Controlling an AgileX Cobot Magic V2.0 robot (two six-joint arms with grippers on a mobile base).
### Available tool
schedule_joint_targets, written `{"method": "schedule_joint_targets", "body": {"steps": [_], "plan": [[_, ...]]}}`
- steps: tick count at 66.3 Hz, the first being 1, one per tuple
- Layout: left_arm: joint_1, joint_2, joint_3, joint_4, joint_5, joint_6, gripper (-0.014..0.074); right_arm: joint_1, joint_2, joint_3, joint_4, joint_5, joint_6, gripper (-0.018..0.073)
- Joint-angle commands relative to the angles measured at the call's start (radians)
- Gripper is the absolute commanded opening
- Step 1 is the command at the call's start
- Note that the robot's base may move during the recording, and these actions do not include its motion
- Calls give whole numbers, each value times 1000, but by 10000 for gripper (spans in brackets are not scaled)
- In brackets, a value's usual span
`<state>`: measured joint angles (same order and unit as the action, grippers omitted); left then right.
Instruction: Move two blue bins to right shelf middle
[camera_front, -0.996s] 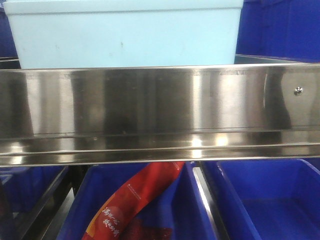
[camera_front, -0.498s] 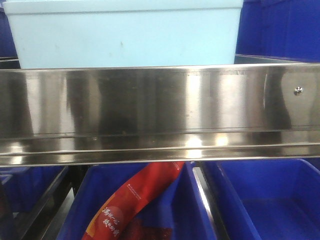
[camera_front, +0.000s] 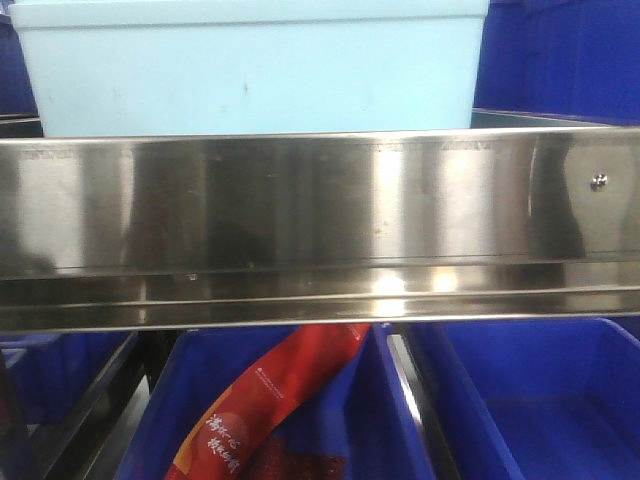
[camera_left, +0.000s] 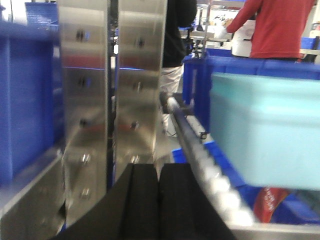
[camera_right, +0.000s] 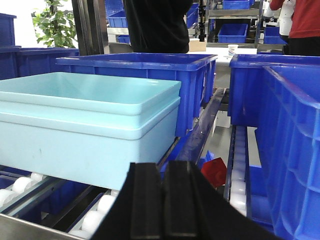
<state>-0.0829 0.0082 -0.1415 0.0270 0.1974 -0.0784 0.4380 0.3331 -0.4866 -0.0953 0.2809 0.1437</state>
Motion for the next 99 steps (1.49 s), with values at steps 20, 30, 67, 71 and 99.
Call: {"method": "schedule_joint_targets", "body": {"steps": [20, 30, 67, 71, 99], "plan": [[7, -8, 141, -4, -189, 3, -111, 0, -7, 1, -11, -26, -4, -162], [7, -8, 141, -4, -189, 3, -111, 0, -7, 1, -11, -26, -4, -162], [7, -8, 141, -4, -189, 3, -111, 0, -7, 1, -11, -26, -4, -162], [7, -8, 141, -4, -189, 3, -111, 0, -7, 1, -11, -26, -4, -162], [7, -8, 141, -4, -189, 3, -111, -212, -17, 44, 117, -20, -136, -162]]}}
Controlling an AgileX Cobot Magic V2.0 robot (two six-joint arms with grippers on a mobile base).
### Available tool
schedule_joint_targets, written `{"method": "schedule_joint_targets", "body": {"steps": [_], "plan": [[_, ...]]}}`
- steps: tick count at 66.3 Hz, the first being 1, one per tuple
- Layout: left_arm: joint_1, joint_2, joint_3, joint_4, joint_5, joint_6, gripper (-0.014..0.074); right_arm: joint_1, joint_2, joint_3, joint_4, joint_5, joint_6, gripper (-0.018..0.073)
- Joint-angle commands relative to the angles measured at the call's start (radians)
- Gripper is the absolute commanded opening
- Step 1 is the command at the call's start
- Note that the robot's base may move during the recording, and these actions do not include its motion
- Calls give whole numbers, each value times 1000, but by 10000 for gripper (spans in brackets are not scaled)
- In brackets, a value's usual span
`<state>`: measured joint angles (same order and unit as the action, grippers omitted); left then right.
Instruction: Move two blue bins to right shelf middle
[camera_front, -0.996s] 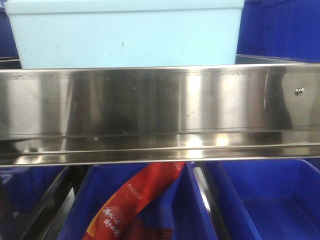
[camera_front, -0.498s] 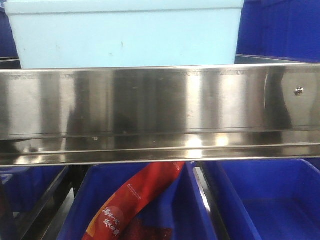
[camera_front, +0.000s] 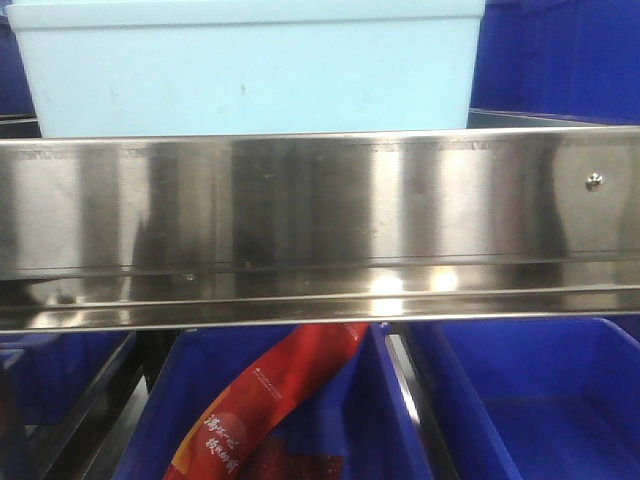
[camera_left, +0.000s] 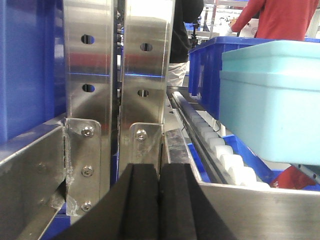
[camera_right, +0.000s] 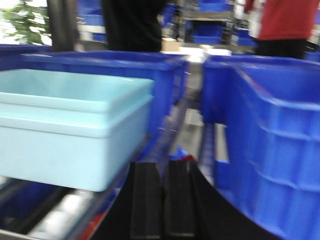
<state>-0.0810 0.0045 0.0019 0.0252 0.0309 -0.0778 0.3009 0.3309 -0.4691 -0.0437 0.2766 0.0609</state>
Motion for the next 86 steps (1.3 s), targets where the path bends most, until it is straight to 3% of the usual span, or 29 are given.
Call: {"method": "schedule_joint_targets", "body": {"steps": [1, 6, 13, 35, 86], "plan": [[5, -5, -2, -3, -22, 3, -111, -89, -19, 35, 74, -21, -53, -162], [5, -5, -2, -3, -22, 3, -111, -164, -52, 91, 112, -64, -53, -162], [5, -5, -2, -3, -22, 3, -111, -212, -121, 186, 124, -126, -53, -162], [5, -5, -2, -3, -22, 3, -111, -222, -331, 465, 127, -192, -53, -162], [5, -5, -2, -3, -22, 3, -111, -222, -331, 469, 125, -181, -53, -162]]}}
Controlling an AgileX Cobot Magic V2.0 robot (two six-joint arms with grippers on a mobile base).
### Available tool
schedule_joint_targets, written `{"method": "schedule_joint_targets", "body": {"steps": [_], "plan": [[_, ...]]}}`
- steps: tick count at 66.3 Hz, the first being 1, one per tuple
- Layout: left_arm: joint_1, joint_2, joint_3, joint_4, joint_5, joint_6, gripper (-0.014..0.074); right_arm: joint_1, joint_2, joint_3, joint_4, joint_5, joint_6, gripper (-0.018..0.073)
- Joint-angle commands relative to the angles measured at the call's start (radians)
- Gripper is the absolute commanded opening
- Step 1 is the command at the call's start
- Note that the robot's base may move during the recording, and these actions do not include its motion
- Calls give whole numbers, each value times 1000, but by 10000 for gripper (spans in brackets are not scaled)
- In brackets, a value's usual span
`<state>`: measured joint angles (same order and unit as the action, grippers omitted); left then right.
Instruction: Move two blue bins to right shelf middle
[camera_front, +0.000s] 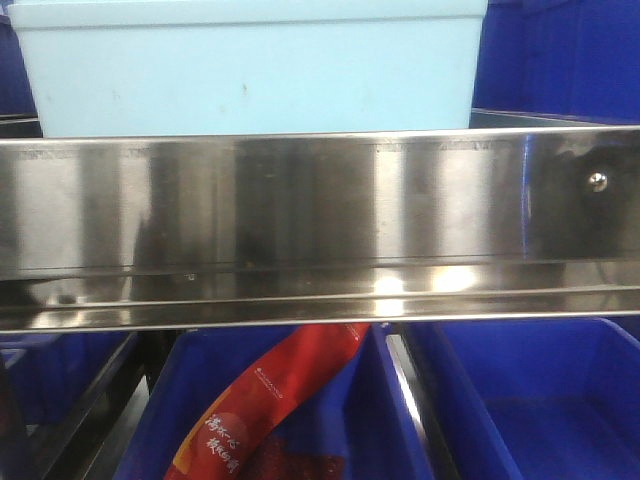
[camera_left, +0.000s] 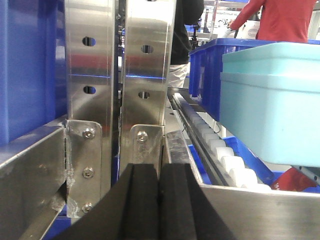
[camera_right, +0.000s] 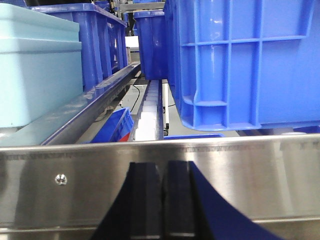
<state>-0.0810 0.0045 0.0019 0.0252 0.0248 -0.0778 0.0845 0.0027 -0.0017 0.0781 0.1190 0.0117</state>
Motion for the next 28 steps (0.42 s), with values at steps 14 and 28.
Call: {"method": "schedule_joint_targets", "body": {"steps": [14, 28], "plan": [[5, -5, -2, -3, -16, 3, -111, -6, -3, 2, 3, -23, -4, -162], [5, -5, -2, -3, -16, 3, -111, -6, -3, 2, 3, -23, -4, -162]]}}
